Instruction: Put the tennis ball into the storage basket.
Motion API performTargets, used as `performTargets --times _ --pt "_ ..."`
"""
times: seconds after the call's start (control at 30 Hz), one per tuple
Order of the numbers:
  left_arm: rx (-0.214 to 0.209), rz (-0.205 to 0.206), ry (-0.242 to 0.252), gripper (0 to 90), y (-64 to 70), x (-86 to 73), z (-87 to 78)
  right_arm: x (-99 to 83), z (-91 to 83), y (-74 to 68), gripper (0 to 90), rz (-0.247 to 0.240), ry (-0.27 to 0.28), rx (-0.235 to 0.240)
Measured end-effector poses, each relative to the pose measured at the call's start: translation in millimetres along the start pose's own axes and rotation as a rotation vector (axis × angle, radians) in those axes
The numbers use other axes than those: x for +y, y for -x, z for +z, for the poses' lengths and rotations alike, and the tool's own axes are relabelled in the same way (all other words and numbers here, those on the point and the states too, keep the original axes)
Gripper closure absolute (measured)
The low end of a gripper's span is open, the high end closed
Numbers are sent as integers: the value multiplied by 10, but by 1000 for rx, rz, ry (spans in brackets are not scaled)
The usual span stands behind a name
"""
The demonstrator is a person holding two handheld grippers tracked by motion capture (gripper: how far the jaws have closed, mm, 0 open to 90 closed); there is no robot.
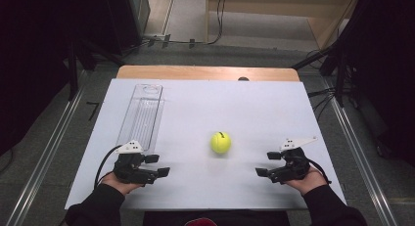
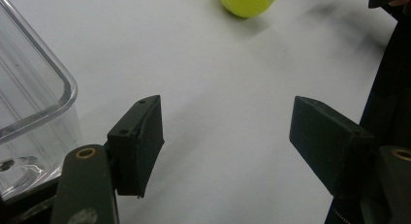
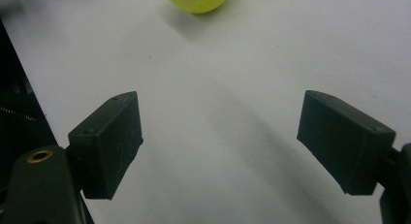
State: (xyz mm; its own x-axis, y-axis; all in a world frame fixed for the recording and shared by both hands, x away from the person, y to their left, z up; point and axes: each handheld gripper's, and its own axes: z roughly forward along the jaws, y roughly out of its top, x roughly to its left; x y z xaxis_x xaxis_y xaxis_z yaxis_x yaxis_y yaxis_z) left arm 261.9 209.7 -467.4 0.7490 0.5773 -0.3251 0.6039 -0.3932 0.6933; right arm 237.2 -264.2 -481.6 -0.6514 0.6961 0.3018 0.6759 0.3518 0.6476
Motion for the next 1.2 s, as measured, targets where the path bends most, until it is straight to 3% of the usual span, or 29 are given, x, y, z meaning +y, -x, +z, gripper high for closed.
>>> performTargets --times 0.5,0.63,1.2 --pt "-8 -13 -32 256 -11 33 32 3 7 -9 141 10 6 3" --pt "-7 5 -40 256 1 46 40 -6 13 -13 141 13 3 2" --pt "-8 -10 -46 256 -17 52 45 -13 36 -20 141 25 6 2"
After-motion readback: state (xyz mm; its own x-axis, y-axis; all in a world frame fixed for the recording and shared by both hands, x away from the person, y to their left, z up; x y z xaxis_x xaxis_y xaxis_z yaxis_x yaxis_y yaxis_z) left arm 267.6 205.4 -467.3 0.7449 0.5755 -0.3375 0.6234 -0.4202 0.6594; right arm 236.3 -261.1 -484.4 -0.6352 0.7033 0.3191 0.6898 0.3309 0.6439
